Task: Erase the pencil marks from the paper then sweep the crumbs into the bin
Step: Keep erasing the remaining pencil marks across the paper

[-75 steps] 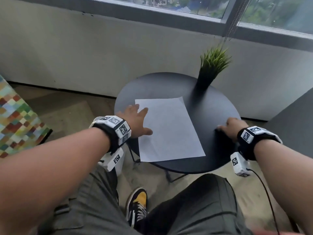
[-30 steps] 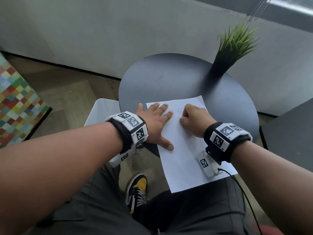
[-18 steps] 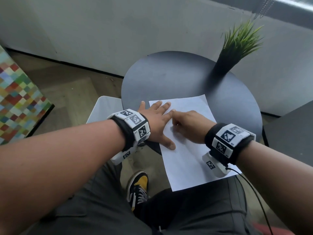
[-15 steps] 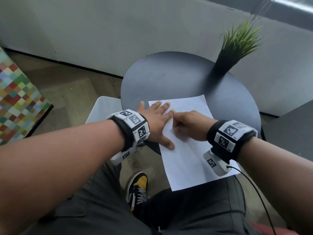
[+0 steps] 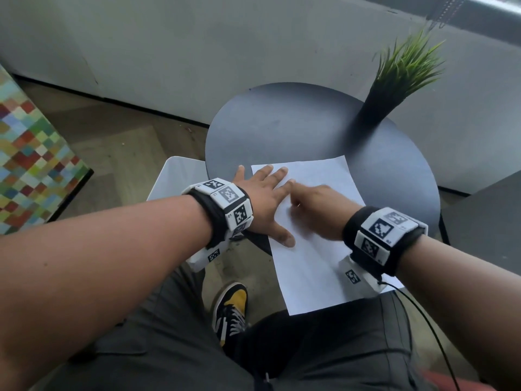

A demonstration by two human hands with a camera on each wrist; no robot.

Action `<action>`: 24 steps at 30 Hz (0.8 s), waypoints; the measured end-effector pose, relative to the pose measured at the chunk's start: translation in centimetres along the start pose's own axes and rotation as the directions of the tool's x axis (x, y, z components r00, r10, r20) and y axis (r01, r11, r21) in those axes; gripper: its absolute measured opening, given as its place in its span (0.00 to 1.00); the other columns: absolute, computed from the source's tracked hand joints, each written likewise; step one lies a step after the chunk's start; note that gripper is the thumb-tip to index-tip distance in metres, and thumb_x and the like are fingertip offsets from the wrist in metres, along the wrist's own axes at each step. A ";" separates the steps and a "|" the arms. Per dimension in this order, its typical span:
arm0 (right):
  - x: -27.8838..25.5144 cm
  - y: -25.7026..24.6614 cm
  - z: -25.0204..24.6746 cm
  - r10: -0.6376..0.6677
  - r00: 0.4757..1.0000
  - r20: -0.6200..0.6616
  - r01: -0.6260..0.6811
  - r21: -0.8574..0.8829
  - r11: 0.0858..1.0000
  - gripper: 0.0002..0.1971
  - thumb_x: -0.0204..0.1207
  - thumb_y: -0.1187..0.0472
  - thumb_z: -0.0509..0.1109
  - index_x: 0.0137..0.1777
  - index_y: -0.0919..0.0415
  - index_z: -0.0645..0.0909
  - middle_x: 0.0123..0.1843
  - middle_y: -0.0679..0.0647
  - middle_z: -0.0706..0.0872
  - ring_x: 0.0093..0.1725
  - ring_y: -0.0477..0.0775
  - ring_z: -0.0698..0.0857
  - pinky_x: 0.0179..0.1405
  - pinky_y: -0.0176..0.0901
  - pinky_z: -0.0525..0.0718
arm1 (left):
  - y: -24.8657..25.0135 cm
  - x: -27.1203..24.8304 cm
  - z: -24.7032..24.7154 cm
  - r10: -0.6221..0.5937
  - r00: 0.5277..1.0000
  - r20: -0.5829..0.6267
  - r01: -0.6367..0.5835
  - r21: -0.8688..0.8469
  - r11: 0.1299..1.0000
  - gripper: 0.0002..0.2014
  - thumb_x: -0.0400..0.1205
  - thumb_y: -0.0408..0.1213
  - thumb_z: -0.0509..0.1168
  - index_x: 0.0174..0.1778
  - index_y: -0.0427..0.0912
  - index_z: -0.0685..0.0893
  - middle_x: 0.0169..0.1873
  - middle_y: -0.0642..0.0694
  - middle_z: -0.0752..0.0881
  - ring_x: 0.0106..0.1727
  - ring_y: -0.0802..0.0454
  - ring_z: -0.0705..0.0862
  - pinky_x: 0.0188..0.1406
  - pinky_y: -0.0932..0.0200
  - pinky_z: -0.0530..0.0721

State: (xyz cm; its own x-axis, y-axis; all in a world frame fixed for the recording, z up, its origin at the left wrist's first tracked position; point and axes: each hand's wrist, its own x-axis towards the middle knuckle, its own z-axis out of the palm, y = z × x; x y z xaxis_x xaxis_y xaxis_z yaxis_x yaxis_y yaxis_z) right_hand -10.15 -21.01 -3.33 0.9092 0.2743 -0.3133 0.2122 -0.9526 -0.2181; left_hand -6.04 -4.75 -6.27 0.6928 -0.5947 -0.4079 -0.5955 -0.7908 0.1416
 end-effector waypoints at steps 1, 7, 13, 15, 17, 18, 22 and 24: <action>-0.6 -0.7 0.3 -0.109 0.992 0.065 0.108 0.018 0.994 0.06 0.80 0.59 0.63 0.54 0.59 0.74 0.42 0.54 0.83 0.41 0.57 0.77 0.42 0.48 0.76 | 0.0 0.0 0.0 0.001 1.000 0.002 -0.001 -0.010 1.000 0.65 0.60 0.84 0.60 0.86 0.57 0.39 0.86 0.53 0.34 0.86 0.48 0.34 0.78 0.22 0.42; 1.2 3.0 -0.8 0.264 0.964 -0.045 -0.251 0.190 0.949 0.06 0.79 0.54 0.66 0.48 0.56 0.77 0.45 0.51 0.84 0.49 0.56 0.82 0.43 0.46 0.77 | 0.0 -0.4 0.5 -0.002 0.998 -0.063 0.002 0.003 1.000 0.64 0.60 0.86 0.56 0.86 0.55 0.40 0.86 0.52 0.36 0.86 0.47 0.34 0.80 0.27 0.43; 1.3 3.1 -0.5 0.304 0.950 -0.074 -0.285 0.196 0.938 0.07 0.80 0.53 0.64 0.49 0.56 0.74 0.46 0.53 0.83 0.49 0.58 0.80 0.46 0.48 0.79 | -1.1 -1.2 1.2 -0.042 0.996 -0.077 0.041 -0.019 0.999 0.65 0.60 0.87 0.52 0.86 0.53 0.38 0.86 0.52 0.35 0.86 0.46 0.32 0.81 0.29 0.41; 1.3 2.5 -0.5 0.243 0.968 -0.062 -0.228 0.181 0.957 0.07 0.80 0.52 0.63 0.50 0.54 0.73 0.46 0.53 0.82 0.49 0.57 0.79 0.44 0.48 0.76 | -1.1 -1.2 1.4 -0.042 0.997 -0.071 0.040 -0.028 0.999 0.65 0.59 0.88 0.50 0.86 0.54 0.37 0.86 0.53 0.34 0.85 0.46 0.31 0.79 0.25 0.39; 1.4 1.6 -0.4 0.174 0.984 -0.027 -0.167 0.166 0.972 0.07 0.81 0.50 0.63 0.51 0.53 0.72 0.47 0.53 0.83 0.48 0.57 0.79 0.44 0.47 0.74 | -0.9 -1.1 1.6 -0.045 0.996 -0.073 0.043 -0.029 0.999 0.65 0.58 0.88 0.49 0.86 0.56 0.37 0.85 0.53 0.33 0.85 0.45 0.30 0.77 0.23 0.39; 1.6 1.3 -0.3 0.155 0.988 -0.016 -0.151 0.154 0.977 0.07 0.81 0.51 0.63 0.52 0.52 0.72 0.48 0.53 0.83 0.48 0.57 0.79 0.44 0.47 0.74 | -0.7 -1.0 1.7 -0.050 0.996 -0.076 0.048 -0.028 0.998 0.65 0.58 0.89 0.49 0.86 0.57 0.37 0.85 0.53 0.33 0.85 0.44 0.30 0.77 0.22 0.38; 2.2 1.3 -0.4 0.285 0.948 -0.139 -0.260 0.173 0.950 0.07 0.80 0.54 0.63 0.53 0.57 0.74 0.48 0.56 0.83 0.46 0.60 0.80 0.39 0.44 0.73 | -0.6 -0.9 1.9 -0.076 0.994 -0.079 0.073 -0.041 0.996 0.64 0.56 0.89 0.49 0.85 0.60 0.36 0.85 0.49 0.32 0.84 0.42 0.29 0.76 0.21 0.36; 1.7 0.8 -0.2 0.210 0.969 -0.130 -0.189 0.156 0.969 0.06 0.79 0.56 0.63 0.51 0.57 0.74 0.45 0.56 0.83 0.46 0.60 0.80 0.40 0.45 0.74 | -0.6 -0.9 1.9 -0.075 0.994 -0.080 0.073 -0.034 0.997 0.64 0.56 0.89 0.49 0.84 0.60 0.36 0.85 0.48 0.32 0.85 0.42 0.29 0.75 0.21 0.37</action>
State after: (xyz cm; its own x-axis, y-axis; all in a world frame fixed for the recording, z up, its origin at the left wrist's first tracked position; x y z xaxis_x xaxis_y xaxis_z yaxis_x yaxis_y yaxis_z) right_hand -8.35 -21.29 -3.85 0.9722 0.0482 -0.2290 -0.0225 -0.9547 -0.2966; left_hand -7.07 -3.44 -7.71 0.7659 -0.5432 -0.3440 -0.5293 -0.8364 0.1423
